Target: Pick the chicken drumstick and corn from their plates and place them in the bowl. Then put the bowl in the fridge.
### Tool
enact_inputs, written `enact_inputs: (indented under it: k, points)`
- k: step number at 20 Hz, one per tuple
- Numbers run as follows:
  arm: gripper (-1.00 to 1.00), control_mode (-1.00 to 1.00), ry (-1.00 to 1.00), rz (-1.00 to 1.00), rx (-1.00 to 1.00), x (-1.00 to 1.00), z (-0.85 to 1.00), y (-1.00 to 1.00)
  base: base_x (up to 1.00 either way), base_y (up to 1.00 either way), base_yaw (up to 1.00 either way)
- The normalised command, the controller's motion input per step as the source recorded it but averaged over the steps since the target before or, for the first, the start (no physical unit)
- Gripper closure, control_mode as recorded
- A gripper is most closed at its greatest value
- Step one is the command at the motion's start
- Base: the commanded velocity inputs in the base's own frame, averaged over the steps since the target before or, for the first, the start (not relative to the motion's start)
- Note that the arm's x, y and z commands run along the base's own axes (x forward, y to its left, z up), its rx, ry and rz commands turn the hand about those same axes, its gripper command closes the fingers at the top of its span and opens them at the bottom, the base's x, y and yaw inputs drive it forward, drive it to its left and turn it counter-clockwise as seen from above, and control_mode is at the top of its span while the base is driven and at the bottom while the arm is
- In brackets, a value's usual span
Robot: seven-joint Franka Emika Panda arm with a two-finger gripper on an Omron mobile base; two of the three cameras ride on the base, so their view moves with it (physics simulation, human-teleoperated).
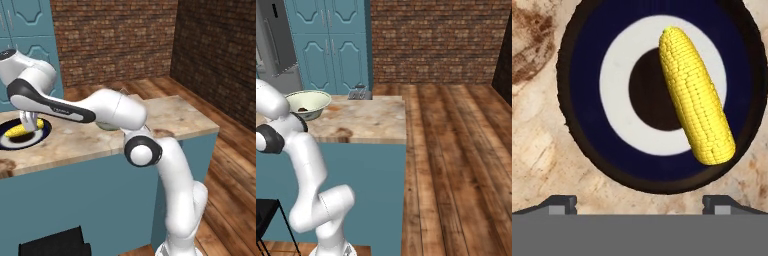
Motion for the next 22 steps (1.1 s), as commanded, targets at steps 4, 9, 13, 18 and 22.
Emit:
enact_inputs:
  k: [4,9,13,18,22]
  points:
    - [-1.0,-1.0,0.0,0.0,0.04,0.03,-0.12,-0.09,0.0,0.0,0.0]
    - [-1.0,-1.0,0.0,0.0,0.01,0.03,-0.32,-0.12,0.0,0.0,0.0]
    - [-1.0,-1.0,0.0,0.0,0.0,0.19,-0.29,-0.12,0.0,0.0,0.0]
    - [-1.0,-1.0,-0.04,0.0,0.02,0.25,-0.13,-0.11,0.0,0.0,0.0]
    - [-1.0,-1.0,-0.02,0.0,0.02,0.38,-0.04,-0.01,0.0,0.0,0.0]
